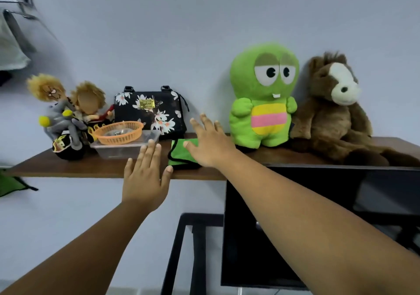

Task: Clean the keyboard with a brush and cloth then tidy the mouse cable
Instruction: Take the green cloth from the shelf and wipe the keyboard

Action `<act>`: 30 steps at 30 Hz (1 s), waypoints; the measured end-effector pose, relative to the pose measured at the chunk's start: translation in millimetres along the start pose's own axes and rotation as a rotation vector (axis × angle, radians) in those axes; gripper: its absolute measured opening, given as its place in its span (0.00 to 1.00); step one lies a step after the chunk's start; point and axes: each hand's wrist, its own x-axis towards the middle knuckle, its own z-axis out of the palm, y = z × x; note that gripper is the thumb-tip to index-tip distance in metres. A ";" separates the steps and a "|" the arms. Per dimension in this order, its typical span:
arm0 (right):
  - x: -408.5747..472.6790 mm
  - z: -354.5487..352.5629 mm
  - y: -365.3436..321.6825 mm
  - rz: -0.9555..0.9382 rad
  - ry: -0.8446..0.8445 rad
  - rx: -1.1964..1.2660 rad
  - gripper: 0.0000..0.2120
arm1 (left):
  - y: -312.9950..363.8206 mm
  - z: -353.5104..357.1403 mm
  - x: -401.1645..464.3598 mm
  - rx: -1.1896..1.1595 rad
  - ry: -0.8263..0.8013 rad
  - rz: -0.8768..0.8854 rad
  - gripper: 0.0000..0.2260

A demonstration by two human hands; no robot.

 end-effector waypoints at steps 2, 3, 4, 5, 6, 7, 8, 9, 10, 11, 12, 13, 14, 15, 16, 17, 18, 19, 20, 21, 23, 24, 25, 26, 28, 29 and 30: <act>11.3 9.5 -9.6 0.041 -0.100 -0.022 0.34 | -5.7 3.8 0.6 -0.008 -0.014 0.003 0.32; 16.7 14.5 -15.1 0.056 -0.142 -0.028 0.34 | -9.1 4.8 1.6 -0.011 -0.015 0.012 0.32; 19.1 19.0 -17.6 0.076 -0.186 -0.026 0.34 | -9.1 5.2 0.7 -0.015 -0.017 0.023 0.32; 22.4 23.5 -20.7 0.098 -0.223 -0.022 0.34 | -10.3 5.2 1.3 -0.017 -0.016 0.031 0.32; 24.1 27.4 -22.9 0.120 -0.255 -0.020 0.34 | -10.7 5.1 1.2 -0.019 -0.017 0.036 0.31; 25.4 31.3 -24.2 0.139 -0.282 -0.025 0.35 | -11.0 5.3 1.4 -0.021 -0.016 0.039 0.31; 27.0 34.7 -26.0 0.156 -0.306 -0.041 0.35 | -12.0 5.4 2.0 -0.020 -0.016 0.042 0.31; 27.9 37.7 -27.1 0.170 -0.326 -0.066 0.36 | -12.4 5.9 2.0 -0.019 -0.015 0.044 0.31; 29.8 40.2 -28.9 0.177 -0.339 -0.091 0.37 | -13.7 6.5 2.6 -0.017 -0.013 0.046 0.30; 30.8 41.9 -29.8 0.184 -0.344 -0.106 0.38 | -13.8 7.0 2.5 -0.020 -0.010 0.048 0.30; 31.7 42.1 -30.3 0.191 -0.344 -0.108 0.37 | -13.5 7.5 2.2 -0.024 -0.007 0.049 0.30; 33.7 42.2 -31.6 0.196 -0.337 -0.106 0.36 | -14.0 8.0 2.2 -0.027 -0.003 0.049 0.30; 34.8 40.2 -32.9 0.203 -0.331 -0.100 0.33 | -14.0 8.6 2.1 -0.028 -0.002 0.049 0.30; 37.1 37.8 -34.5 0.212 -0.330 -0.095 0.31 | -13.9 9.0 2.3 -0.029 -0.001 0.048 0.30; 39.4 35.4 -37.1 0.221 -0.338 -0.094 0.29 | -13.7 9.4 2.4 -0.030 -0.001 0.048 0.30; 42.9 33.9 -40.6 0.225 -0.350 -0.095 0.28 | -13.5 9.5 2.4 -0.027 -0.001 0.048 0.30; 45.6 31.7 -45.4 0.227 -0.363 -0.096 0.28 | -13.3 9.4 2.3 -0.024 -0.002 0.048 0.30; 48.1 30.7 -49.9 0.229 -0.378 -0.099 0.28 | -13.1 9.2 2.2 -0.021 -0.002 0.047 0.30; 52.7 32.6 -52.3 0.238 -0.389 -0.100 0.29 | -12.9 9.2 2.1 -0.020 -0.002 0.046 0.31; 56.9 34.1 -52.8 0.246 -0.396 -0.100 0.30 | -12.8 9.0 2.0 -0.021 -0.003 0.045 0.31; 58.1 33.0 -52.6 0.264 -0.396 -0.118 0.30 | -12.8 8.9 2.0 -0.026 -0.001 0.043 0.31; 55.5 32.3 -51.0 0.265 -0.392 -0.123 0.29 | -13.1 9.5 2.0 -0.029 -0.002 0.043 0.30; 53.0 32.6 -48.7 0.271 -0.386 -0.122 0.27 | -13.4 9.7 2.4 -0.032 -0.003 0.043 0.30; 50.4 34.5 -45.8 0.280 -0.375 -0.113 0.27 | -13.7 10.4 2.5 -0.036 -0.004 0.043 0.30; 45.9 40.8 -41.1 0.280 -0.339 -0.106 0.27 | -14.4 10.9 2.5 -0.038 -0.007 0.042 0.30; 44.2 43.2 -39.9 0.267 -0.327 -0.112 0.28 | -14.3 10.8 2.4 -0.035 -0.009 0.042 0.30; 44.5 44.4 -39.7 0.255 -0.319 -0.124 0.27 | -14.2 10.5 2.2 -0.034 -0.010 0.040 0.30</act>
